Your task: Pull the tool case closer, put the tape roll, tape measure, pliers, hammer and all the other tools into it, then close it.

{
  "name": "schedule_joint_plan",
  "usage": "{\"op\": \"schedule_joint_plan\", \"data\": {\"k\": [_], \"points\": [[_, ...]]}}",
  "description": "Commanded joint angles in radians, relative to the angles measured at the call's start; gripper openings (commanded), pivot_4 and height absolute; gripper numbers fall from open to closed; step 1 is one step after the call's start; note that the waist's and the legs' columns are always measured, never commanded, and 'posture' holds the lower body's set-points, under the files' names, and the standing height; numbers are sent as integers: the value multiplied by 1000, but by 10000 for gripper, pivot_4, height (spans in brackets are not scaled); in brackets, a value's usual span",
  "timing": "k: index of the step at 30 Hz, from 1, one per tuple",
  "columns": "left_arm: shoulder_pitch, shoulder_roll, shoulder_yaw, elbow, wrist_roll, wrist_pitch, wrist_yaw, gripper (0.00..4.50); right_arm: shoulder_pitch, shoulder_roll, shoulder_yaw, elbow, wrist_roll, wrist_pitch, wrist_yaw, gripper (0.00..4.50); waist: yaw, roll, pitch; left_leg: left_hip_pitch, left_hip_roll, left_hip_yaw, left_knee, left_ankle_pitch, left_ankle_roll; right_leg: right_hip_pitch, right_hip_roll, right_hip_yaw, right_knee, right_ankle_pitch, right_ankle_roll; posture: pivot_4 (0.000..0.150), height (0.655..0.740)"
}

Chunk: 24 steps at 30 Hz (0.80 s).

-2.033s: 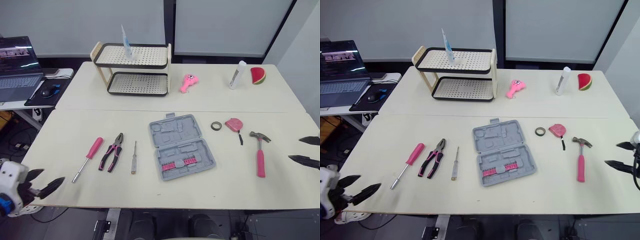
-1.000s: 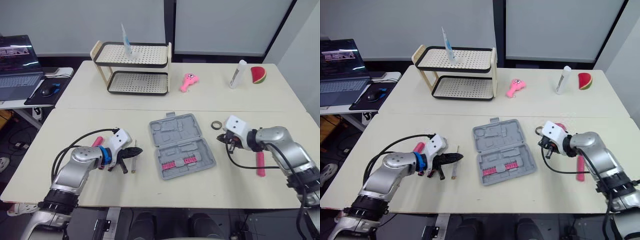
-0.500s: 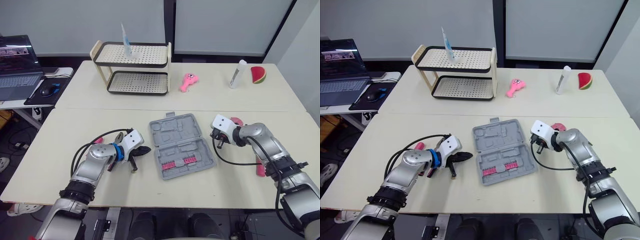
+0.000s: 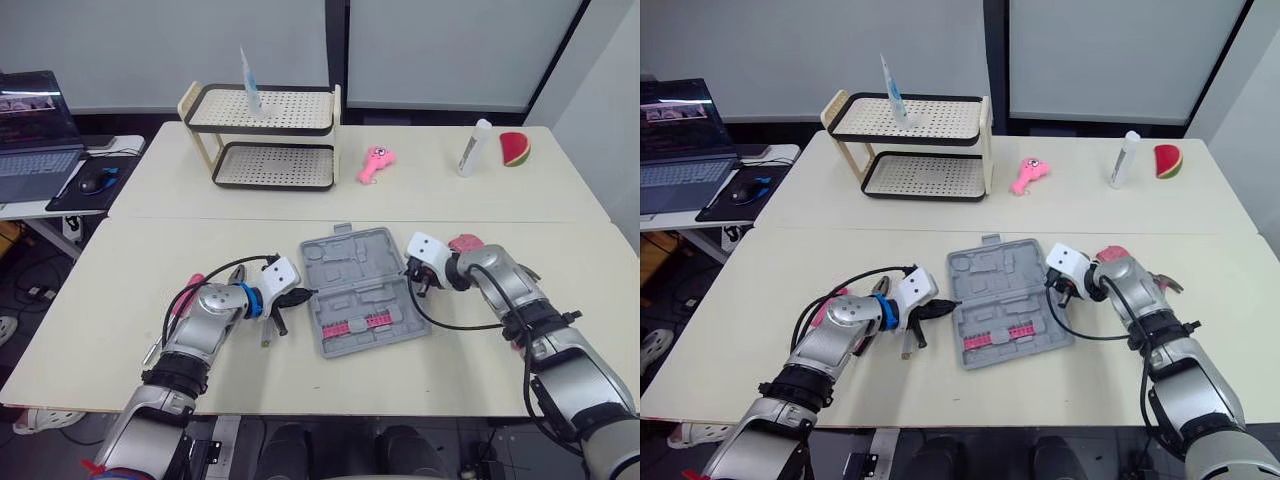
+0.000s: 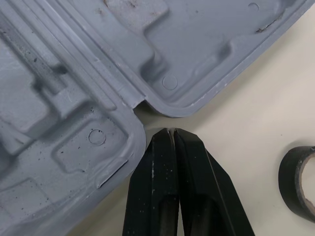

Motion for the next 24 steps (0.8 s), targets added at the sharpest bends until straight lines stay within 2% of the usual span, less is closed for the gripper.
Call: {"op": "schedule_joint_plan", "data": {"k": [1,11,24], "points": [[-22,-11,-3,-16,-1,-5,-7,0,-10,10,-10,-28,6,-1,30,286,0,0,0,0,0,0,0,0,0,0,0,0,0,0,0,1500,7400],[-23,-16,-2,-24,-6,-2,-13,0,32,-3,-20,-135,23,66,64,286,-1,0,0,0,0,0,0,0,0,0,-1,0,0,0,0,1500,7400],[43,-33,-19,-198,-48,111,-78,0,267,-126,-112,-552,124,353,97,286,6,0,0,-1,0,-1,0,-2,4,0,-1,0,-1,0,0,1500,7400]]}}
